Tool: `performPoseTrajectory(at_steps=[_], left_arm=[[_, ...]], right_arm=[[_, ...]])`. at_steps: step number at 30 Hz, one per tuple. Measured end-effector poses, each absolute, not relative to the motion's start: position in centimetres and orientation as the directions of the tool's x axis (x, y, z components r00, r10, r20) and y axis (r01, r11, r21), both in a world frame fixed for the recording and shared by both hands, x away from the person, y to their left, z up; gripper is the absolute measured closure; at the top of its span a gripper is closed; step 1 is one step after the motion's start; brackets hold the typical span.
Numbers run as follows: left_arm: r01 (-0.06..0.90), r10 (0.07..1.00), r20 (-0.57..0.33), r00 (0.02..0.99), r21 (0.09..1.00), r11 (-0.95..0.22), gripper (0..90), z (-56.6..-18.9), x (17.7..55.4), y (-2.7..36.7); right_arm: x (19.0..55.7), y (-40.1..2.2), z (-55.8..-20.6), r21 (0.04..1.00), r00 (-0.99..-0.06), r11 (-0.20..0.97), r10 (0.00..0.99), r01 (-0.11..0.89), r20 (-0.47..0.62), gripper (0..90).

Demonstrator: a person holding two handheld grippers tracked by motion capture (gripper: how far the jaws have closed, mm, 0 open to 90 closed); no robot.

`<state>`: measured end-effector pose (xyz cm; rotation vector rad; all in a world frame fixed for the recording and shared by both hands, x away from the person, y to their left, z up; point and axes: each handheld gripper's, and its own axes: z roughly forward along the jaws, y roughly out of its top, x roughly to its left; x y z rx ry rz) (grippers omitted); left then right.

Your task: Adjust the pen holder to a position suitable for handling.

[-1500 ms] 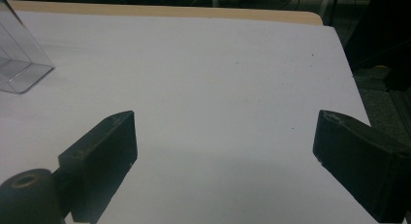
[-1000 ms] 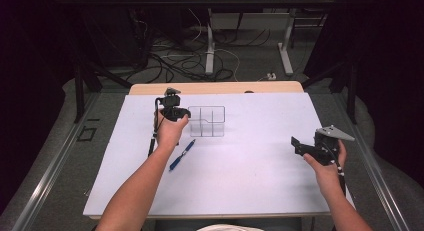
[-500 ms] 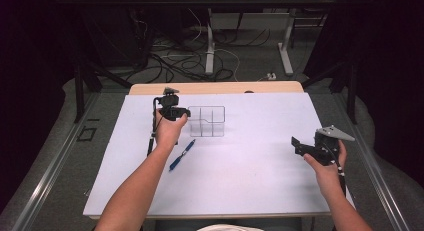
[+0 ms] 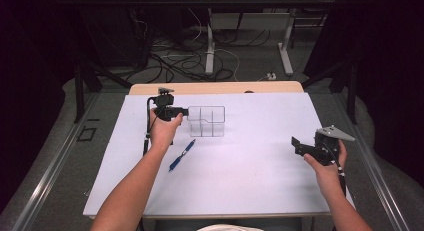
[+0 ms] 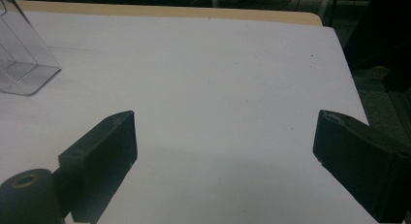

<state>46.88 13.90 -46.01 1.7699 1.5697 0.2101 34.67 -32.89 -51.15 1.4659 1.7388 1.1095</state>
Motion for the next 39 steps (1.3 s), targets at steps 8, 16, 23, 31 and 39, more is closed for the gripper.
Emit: performPoseTrajectory(at_steps=[8,16,23,31,39], left_arm=[[0.75,0.902,-0.328,0.279,0.662,0.009,63.5,-45.7,46.1,14.7],[0.72,0.885,-0.326,0.332,0.693,-0.015,52.6,-45.6,45.1,15.2],[0.681,0.883,-0.292,0.366,0.731,-0.04,44.3,-45.7,44.1,15.7],[0.62,0.873,-0.235,0.427,0.779,-0.094,32.9,-45.7,42.9,16.2],[0.564,0.867,-0.141,0.478,0.806,-0.18,28.1,-45.6,41.7,16.6]], right_arm=[[34.6,-32.9,-51.1,0.878,-0.206,0.041,0.976,0.477,0.066,8.3],[34.6,-32.8,-51.1,0.882,-0.204,0.038,0.977,0.471,0.066,8.3],[34.6,-32.8,-51.1,0.881,-0.208,0.042,0.976,0.472,0.065,8.3],[34.6,-32.8,-51.1,0.875,-0.206,0.044,0.976,0.482,0.065,8.3],[34.6,-32.8,-51.1,0.878,-0.211,0.049,0.976,0.475,0.06,8.3]])
